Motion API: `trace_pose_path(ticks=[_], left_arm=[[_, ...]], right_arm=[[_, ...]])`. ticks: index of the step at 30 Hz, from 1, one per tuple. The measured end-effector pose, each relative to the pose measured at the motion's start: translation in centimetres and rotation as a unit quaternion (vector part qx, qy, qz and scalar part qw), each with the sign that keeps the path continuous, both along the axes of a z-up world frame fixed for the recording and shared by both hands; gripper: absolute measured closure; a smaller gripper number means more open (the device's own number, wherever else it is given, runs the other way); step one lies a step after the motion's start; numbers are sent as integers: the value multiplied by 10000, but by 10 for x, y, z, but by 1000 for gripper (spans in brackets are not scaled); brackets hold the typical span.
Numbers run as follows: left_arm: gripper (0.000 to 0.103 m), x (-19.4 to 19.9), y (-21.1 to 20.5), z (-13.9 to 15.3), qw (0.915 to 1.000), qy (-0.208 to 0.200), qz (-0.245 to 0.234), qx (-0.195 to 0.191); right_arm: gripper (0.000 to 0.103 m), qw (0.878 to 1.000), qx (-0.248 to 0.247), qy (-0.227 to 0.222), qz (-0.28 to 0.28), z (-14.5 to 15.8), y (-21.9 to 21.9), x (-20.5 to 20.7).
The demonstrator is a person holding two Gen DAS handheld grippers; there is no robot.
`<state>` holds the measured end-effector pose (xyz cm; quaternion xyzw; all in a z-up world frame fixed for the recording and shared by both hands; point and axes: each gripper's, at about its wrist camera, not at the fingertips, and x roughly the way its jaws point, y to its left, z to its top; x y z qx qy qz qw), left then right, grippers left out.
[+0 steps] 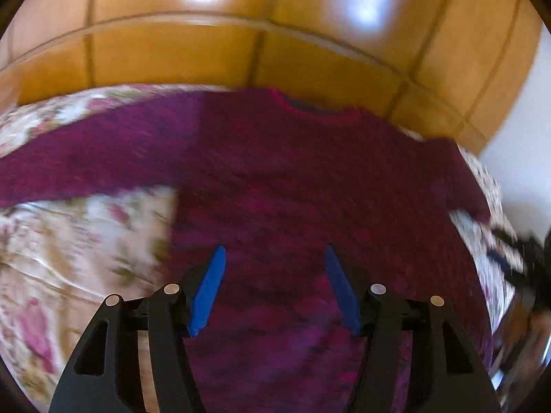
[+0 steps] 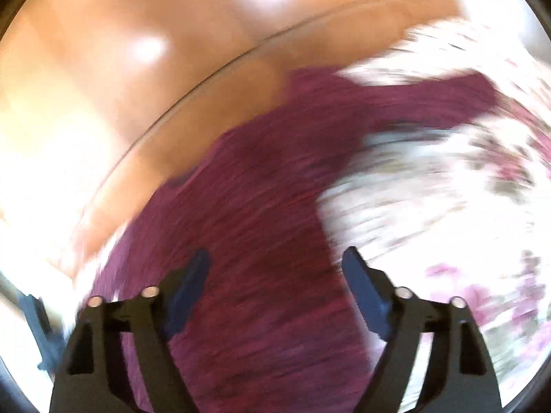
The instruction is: Fold small clothes
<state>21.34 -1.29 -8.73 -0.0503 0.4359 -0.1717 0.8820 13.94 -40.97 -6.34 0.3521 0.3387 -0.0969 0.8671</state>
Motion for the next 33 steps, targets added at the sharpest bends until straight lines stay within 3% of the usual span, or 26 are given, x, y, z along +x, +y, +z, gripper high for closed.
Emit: trace_pose_path(ticks=[2,6,10,14,16,17,18,19,21,23,26,28,30,33], left_arm=[[44,-2,-11,-6,9998,29,-120,175],[44,-9,-24,-24,9986,135,-239,462],[39,-13,-26,-32,9991,115,-215,343],[33,-14,-31,-40,9989,54,-175,427],[32,-13,-33,-40,9988,38,-172,466],[32,-14,-32,-39,9988,45,-173,451],[32,-11,-29,-39,9989,56,-175,429],[32,-11,-29,-38,9991,65,-174,392],[32,-11,-28,-38,9991,59,-171,372],[31,-11,-29,-39,9990,47,-167,403],[30,-11,-30,-40,9989,37,-163,430],[30,-11,-31,-40,9989,21,-162,439],[30,-12,-31,-40,9989,5,-161,435],[30,-12,-31,-41,9990,-6,-159,423]], right_arm=[[49,9966,446,109,-684,-17,-53,0],[50,9807,1218,18,-1532,-46,-128,17],[49,9684,1600,-61,-1913,-60,-160,46],[49,9671,1512,29,-2044,-63,-174,83],[51,9725,1204,282,-1976,-60,-181,100],[65,9755,988,456,-1914,-57,-190,107],[85,9778,582,761,-1864,-53,-193,114],[86,9783,314,877,-1852,-49,-195,112],[91,9731,-764,1005,-1926,-23,-196,106],[92,9582,-1740,996,-2040,3,-193,105],[92,9378,-2560,1204,-2014,5,-194,111],[92,9268,-2762,1666,-1926,-20,-197,118],[92,9268,-2469,2078,-1921,-51,-204,113],[92,9272,-2341,2065,-2069,-60,-198,103]])
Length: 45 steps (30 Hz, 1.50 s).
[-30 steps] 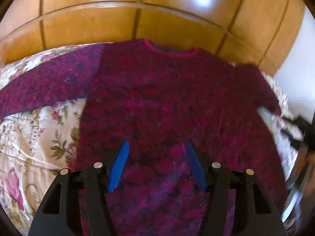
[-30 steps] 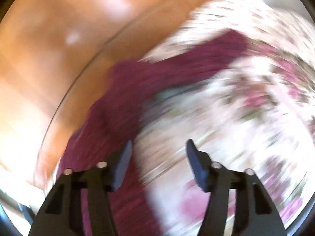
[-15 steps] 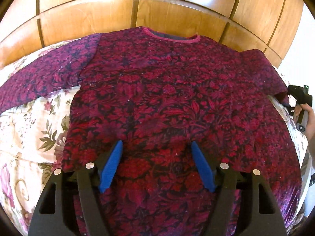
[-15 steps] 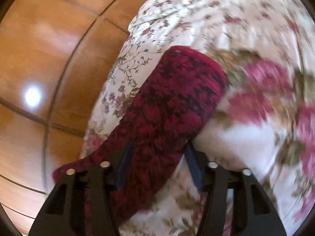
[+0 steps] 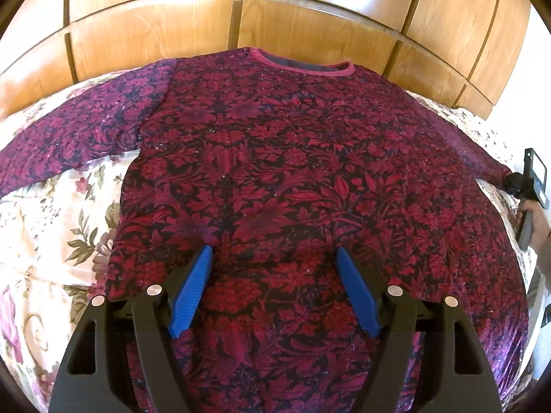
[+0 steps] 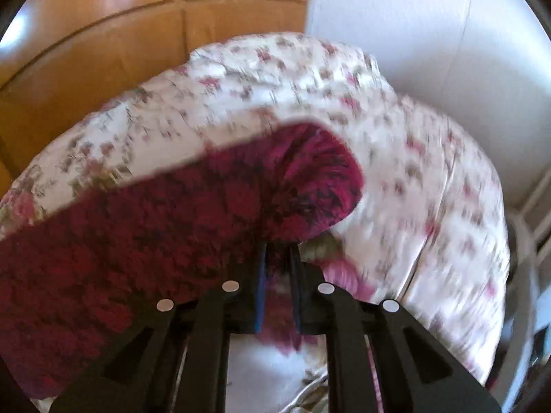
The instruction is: Fold small clothes
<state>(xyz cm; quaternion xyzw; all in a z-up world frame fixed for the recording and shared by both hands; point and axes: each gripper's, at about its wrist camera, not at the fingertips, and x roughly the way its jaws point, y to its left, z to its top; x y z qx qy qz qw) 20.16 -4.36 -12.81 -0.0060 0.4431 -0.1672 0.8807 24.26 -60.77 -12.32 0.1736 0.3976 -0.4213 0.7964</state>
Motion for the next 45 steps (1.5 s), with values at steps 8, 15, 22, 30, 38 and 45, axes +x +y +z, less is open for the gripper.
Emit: trace_pose_path(ticks=[8,15,22,30,38,45], left_arm=[[30,-3,5,1,9999,-19,-2,-151],[30,-12,12,9,9994,-17,89,-332],[30,-33,33,33,9973,-259,600,-328],[30,-69,87,39,9961,-35,798,-367],[47,-100,111,8,9944,660,422,-709],[82,-105,102,10,9955,605,72,-721]], right_arm=[[103,9968,14,438,-664,15,-10,-36],[48,9996,48,-41,-264,55,6,-67],[23,9795,203,-467,1949,94,125,-30],[13,9220,985,-140,3742,54,274,-2],[11,9166,1514,0,3700,22,294,-71],[52,9034,1905,-161,3838,28,300,-148]])
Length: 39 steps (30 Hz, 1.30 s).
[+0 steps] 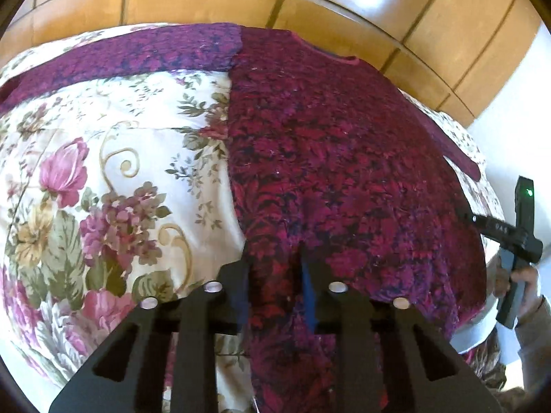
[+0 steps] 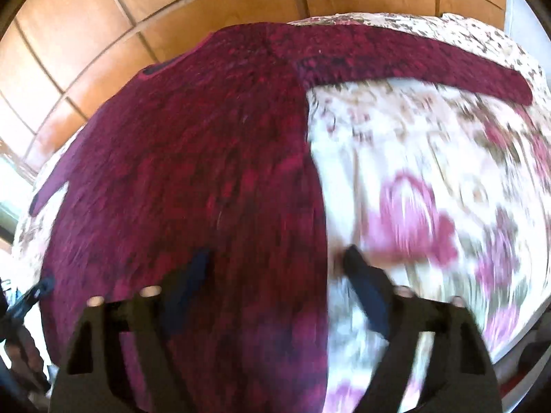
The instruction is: Fold small clothes
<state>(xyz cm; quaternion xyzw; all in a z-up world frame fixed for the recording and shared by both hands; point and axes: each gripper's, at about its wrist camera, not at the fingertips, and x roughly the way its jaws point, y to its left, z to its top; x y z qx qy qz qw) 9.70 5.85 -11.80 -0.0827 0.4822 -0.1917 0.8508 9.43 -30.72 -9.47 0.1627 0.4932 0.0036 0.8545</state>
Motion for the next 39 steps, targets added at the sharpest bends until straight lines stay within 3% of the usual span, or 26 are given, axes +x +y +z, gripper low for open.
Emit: trace_pose_path(ticks=[1,3,7,12,13,16,18,19,22,26,28,31,34,39], left_arm=[[84,0,0,1,10000,-10,-26,10],[86,3,0,2,10000,-15,-67,-2],[88,2,12,10,9999,-88,-107,52],[86,0,20,4,9998,80,-78,143],[81,0,22,6,9998,109,-54,140],[70,-1,24,22,9999,-103,107,78],[62,1,23,35,9993,-324,163,-1],[55,4,21,41,9989,-423,207,-60],[54,20,7,48,9983,-487,175,-252],[52,40,-26,44,9986,-485,-67,-181],[43,50,-43,42,9984,-529,-209,-60],[42,63,-66,32,9980,-472,-410,121],[42,76,-76,22,9982,-329,-449,204],[42,94,-78,10,9991,-120,-357,196]], right_arm=[[58,9999,132,5,47,2,3,-8],[82,9995,306,10,124,2,3,-15],[86,9992,218,-110,328,18,16,-29],[86,9988,21,161,455,6,21,-39],[85,9991,78,164,388,5,18,-40],[66,9993,274,142,218,6,7,-39],[46,9992,400,34,6,10,-4,-33],[41,9988,477,-23,-131,11,-11,-31],[33,9933,787,-230,-819,14,-52,-15],[30,9775,910,-408,-1860,11,-120,13],[34,9639,1112,-500,-2366,7,-158,29],[48,9435,1316,-507,-2998,0,-206,49],[56,9271,1406,-551,-3431,-3,-244,67],[58,9054,1483,-544,-3940,-12,-294,93]])
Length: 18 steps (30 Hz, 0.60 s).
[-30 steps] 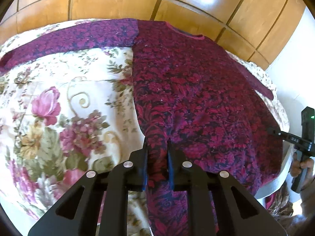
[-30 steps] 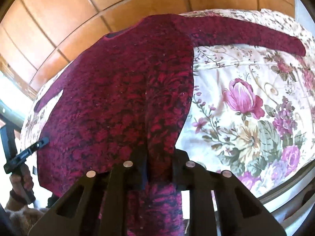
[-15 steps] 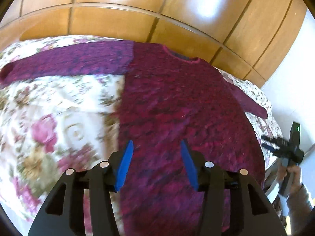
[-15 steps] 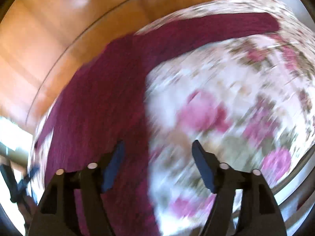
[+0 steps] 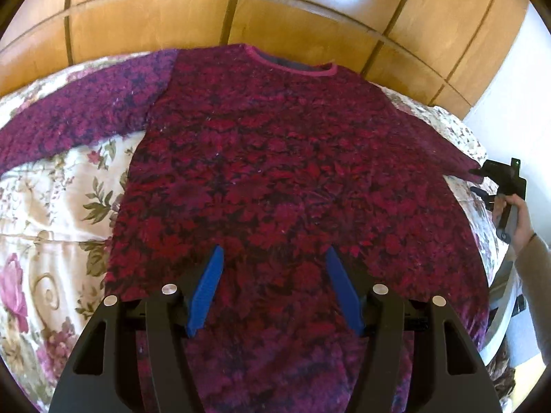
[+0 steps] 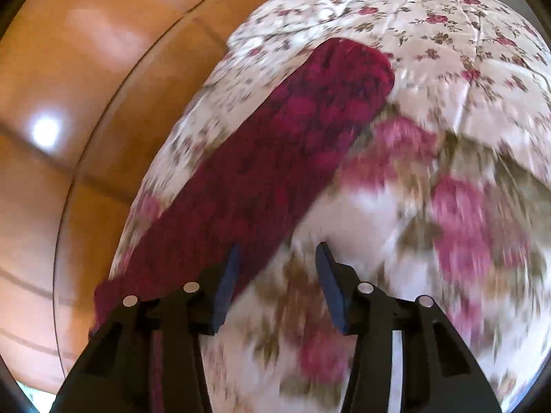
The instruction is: Fold small clothes
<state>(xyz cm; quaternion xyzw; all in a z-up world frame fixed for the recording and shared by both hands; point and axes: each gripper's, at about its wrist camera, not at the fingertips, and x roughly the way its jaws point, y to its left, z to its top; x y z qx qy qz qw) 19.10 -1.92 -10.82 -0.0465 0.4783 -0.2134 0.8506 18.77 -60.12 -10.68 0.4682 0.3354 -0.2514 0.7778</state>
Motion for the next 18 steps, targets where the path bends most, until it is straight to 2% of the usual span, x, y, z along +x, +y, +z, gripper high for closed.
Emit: trace_pose_path(ticks=[4,6,8,12,18], left_arm=[[37,5,-2,-4,10000,39,31,-46],[37,7,-6,-5,10000,37,46,-30],[37,9,-7,-5,10000,48,45,-60],[37,14,-3,-5,9995,126,87,-268],[39,17,15,-2,9963,314,202,-773]], right_arm=[[65,9997,-111,152,-185,-6,-13,14],[82,9987,-309,389,-126,-1,-13,23],[89,9967,-652,479,31,15,-5,33],[93,9865,-1489,183,662,60,33,51],[93,9617,-2025,-448,1792,110,115,83]])
